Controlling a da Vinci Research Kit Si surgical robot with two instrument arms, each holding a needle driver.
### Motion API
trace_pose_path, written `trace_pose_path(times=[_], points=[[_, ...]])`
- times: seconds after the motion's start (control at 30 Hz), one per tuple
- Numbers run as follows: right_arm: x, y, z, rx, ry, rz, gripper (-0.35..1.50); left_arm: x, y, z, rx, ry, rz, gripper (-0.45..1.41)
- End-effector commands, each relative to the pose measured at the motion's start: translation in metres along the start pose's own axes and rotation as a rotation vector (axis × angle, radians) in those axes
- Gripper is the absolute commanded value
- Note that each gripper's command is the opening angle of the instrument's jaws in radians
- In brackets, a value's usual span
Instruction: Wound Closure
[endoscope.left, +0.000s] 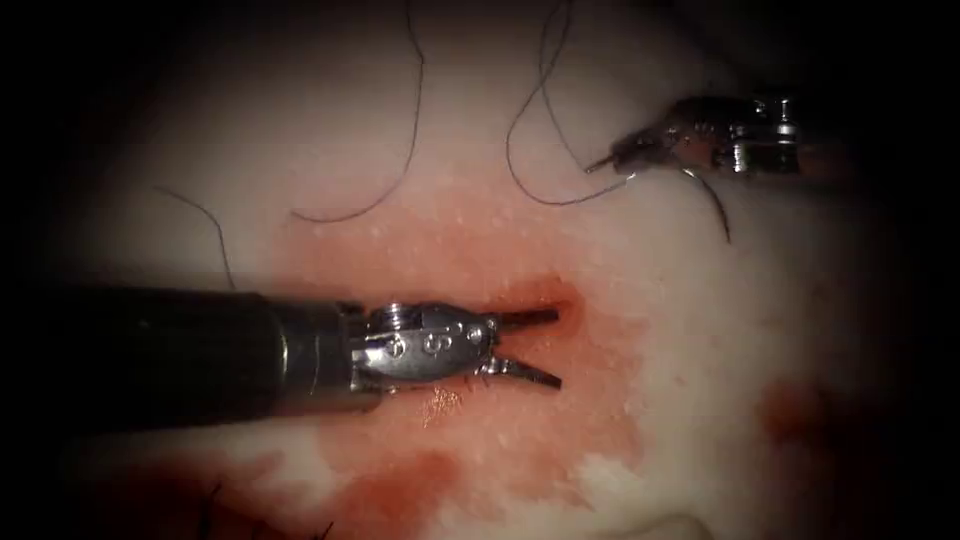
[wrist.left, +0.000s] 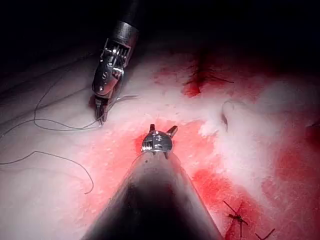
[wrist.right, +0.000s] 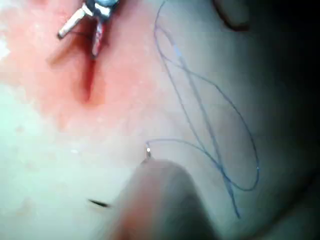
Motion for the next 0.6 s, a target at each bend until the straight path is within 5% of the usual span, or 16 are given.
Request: trace_pose_path(times=[0.03,0.27,0.5,0.6], points=[[0.0006,0.0003,-0.0002,-0.014,0.029,0.023,-0.35,-0.0001,-0.0002,0.0008,0.001,-0.002,-0.014,0.51],[0.0019,-0.0014,-0.003,-0.081,0.372,0.337,-0.35,0.0016,-0.0026,0.0004,0.047,0.097,-0.214,0.52],[0.0051,-0.0027,-0.0045,-0.109,0.7,0.514,-0.35,0.002,-0.0042,0.0,0.04,0.246,-0.356,0.52],[0.0064,-0.0033,-0.0046,-0.123,0.771,0.523,-0.35,0.0019,-0.0045,-0.0001,0.036,0.3,-0.413,0.54]])
